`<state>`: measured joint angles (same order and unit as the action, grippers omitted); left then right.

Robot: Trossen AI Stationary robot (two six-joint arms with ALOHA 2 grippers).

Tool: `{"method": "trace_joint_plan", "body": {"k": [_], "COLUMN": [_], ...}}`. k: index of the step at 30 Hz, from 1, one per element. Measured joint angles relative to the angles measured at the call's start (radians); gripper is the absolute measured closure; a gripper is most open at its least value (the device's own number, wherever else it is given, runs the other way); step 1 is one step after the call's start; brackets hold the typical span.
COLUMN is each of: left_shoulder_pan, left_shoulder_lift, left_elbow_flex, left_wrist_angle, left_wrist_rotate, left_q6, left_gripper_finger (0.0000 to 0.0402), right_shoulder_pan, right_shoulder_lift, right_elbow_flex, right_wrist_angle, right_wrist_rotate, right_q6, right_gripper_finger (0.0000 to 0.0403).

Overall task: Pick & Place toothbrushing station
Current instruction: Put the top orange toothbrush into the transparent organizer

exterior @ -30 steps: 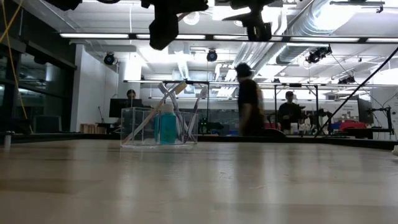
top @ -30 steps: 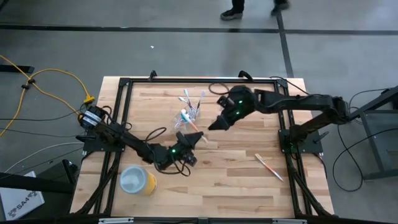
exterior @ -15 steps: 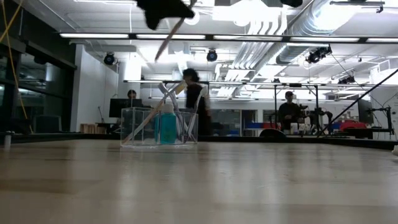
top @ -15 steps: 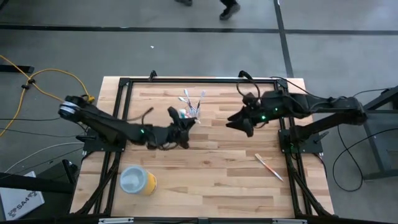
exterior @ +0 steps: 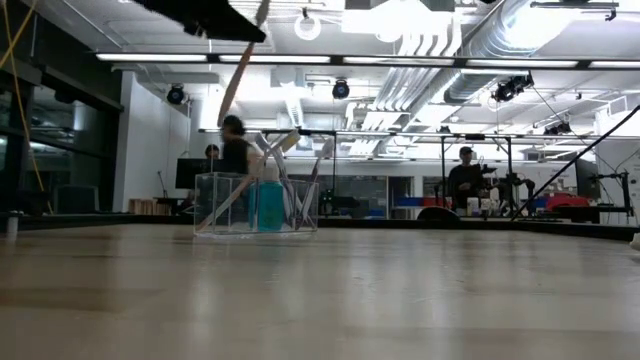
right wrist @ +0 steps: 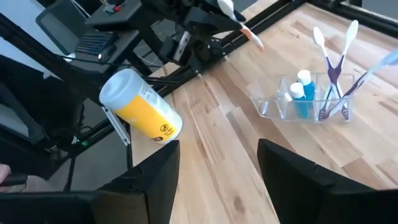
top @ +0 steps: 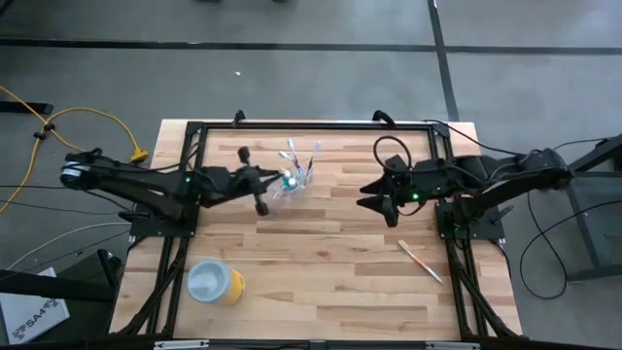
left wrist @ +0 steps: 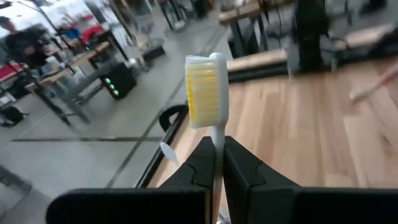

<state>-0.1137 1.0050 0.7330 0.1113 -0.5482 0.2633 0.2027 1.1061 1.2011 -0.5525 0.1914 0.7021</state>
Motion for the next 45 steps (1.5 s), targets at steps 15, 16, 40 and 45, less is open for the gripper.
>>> {"method": "trace_joint_plan", "body": {"k": [15,16,40,45], "left_shoulder_pan": [0.048,0.056,0.157,0.166], "left_shoulder_lift": [-0.175,-0.167,0.263,0.301], "left_elbow_flex": [-0.325,-0.332,-0.359,-0.359], "left_wrist_angle": [0.36,0.383,0.649,0.654], "left_wrist_rotate": [0.1,0.12,0.19,0.189], "left_q6": [-0.137,-0.151,-0.309,-0.347], "left_gripper_finger": [0.0398,0.0398,0.0398,0.0398], "right_shoulder_pan": [0.111,0.115,0.173,0.189], "right_shoulder_lift": [0.015,0.016,0.097,0.097], "right_elbow_flex": [0.0,0.0,0.0,0.0], "right_wrist_angle": [0.03,0.031,0.089,0.099], "right_wrist_rotate": [0.158,0.158,0.151,0.151], "right_q6": [0.0,0.0,0.0,0.0], "right_gripper_finger": [0.0196,0.0196,0.0196,0.0196]}}
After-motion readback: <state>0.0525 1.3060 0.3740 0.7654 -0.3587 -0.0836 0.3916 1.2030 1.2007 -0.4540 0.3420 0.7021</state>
